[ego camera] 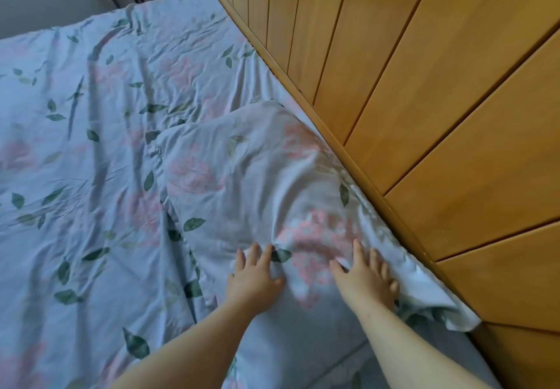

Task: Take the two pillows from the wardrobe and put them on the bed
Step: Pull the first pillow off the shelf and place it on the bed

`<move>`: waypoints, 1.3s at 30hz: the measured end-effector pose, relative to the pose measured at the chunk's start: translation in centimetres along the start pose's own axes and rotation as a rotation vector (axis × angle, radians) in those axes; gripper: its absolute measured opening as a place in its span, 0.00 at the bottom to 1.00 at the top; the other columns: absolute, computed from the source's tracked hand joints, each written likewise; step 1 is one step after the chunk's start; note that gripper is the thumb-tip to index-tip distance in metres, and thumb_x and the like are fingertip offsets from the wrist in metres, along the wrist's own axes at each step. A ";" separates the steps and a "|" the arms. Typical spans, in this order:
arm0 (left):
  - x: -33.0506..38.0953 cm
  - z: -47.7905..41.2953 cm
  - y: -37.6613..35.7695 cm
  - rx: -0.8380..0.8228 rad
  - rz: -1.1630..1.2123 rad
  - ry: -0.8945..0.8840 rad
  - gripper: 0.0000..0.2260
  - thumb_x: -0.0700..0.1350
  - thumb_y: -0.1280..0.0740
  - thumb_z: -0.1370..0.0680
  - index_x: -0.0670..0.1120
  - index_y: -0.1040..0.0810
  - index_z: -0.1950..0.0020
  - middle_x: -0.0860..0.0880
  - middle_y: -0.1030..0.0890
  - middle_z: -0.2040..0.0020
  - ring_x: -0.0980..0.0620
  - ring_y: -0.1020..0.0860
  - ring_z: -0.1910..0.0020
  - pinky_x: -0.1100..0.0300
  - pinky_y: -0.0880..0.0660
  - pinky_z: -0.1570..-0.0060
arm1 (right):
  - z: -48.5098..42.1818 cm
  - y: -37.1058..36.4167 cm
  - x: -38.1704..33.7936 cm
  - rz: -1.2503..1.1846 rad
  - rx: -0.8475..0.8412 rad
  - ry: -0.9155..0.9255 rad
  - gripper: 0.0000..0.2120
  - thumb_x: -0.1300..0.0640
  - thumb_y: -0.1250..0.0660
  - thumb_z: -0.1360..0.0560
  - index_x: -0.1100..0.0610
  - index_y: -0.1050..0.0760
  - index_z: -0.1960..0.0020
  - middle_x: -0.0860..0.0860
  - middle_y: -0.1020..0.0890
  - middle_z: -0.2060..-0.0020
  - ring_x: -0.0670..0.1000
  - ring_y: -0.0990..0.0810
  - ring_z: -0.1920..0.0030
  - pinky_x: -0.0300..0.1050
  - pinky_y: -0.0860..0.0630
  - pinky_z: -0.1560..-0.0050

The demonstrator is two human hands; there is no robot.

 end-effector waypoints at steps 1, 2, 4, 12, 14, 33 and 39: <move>0.1 0.4 -0.3 -0.022 0.000 -0.009 0.31 0.56 0.42 0.22 0.55 0.55 0.24 0.51 0.56 0.22 0.44 0.59 0.24 0.45 0.45 0.28 | 0.3 0.0 0.2 0.013 -0.001 0.003 0.31 0.38 0.50 0.22 0.45 0.57 0.24 0.51 0.54 0.22 0.56 0.53 0.23 0.57 0.50 0.27; 0.3 0.7 -0.6 -0.044 -0.003 -0.017 0.31 0.55 0.42 0.22 0.55 0.55 0.24 0.51 0.56 0.22 0.44 0.58 0.24 0.45 0.45 0.28 | 0.5 0.0 0.4 0.029 0.003 0.004 0.30 0.40 0.51 0.22 0.45 0.57 0.24 0.51 0.53 0.22 0.55 0.52 0.23 0.56 0.49 0.27; 0.5 1.4 -1.0 -0.070 -0.016 -0.040 0.31 0.54 0.42 0.22 0.55 0.55 0.24 0.51 0.54 0.22 0.46 0.57 0.24 0.46 0.44 0.28 | 1.0 0.1 1.0 0.054 0.041 -0.003 0.27 0.45 0.51 0.20 0.45 0.54 0.24 0.50 0.50 0.23 0.54 0.48 0.24 0.56 0.47 0.28; 1.3 5.5 -1.5 -0.126 0.021 -0.111 0.26 0.51 0.41 0.21 0.52 0.45 0.25 0.48 0.41 0.25 0.47 0.38 0.29 0.55 0.35 0.34 | 3.8 1.0 4.5 -0.005 0.136 -0.106 0.13 0.58 0.46 0.22 0.51 0.30 0.39 0.53 0.25 0.39 0.57 0.28 0.38 0.52 0.35 0.38; 1.8 7.0 -1.4 -0.148 0.062 -0.094 0.23 0.50 0.41 0.21 0.51 0.41 0.26 0.47 0.37 0.28 0.47 0.29 0.37 0.57 0.30 0.42 | 4.9 1.1 4.9 -0.096 0.066 -0.126 0.09 0.56 0.45 0.22 0.53 0.27 0.47 0.54 0.22 0.43 0.57 0.26 0.41 0.52 0.33 0.40; 0.3 23.7 2.1 0.051 0.353 -0.210 0.13 0.46 0.41 0.21 0.45 0.26 0.38 0.45 0.20 0.44 0.49 0.25 0.54 0.60 0.30 0.55 | 24.6 0.9 4.9 -0.590 0.039 -0.031 0.11 0.60 0.44 0.24 0.54 0.36 0.65 0.50 0.30 0.66 0.51 0.31 0.65 0.43 0.33 0.66; -2.4 29.8 3.3 0.051 0.414 -0.320 0.13 0.47 0.41 0.21 0.45 0.25 0.39 0.45 0.21 0.45 0.49 0.26 0.52 0.60 0.30 0.53 | 32.8 -0.3 4.1 -0.674 0.133 -0.012 0.06 0.59 0.43 0.23 0.57 0.30 0.57 0.50 0.28 0.64 0.52 0.28 0.60 0.44 0.30 0.60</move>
Point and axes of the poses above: each hand's wrist, its own z-axis away from the middle knuckle, its own y-axis out of the back of the hand, x = y × z, the point moved 1 cm from there along -z, towards the middle knuckle
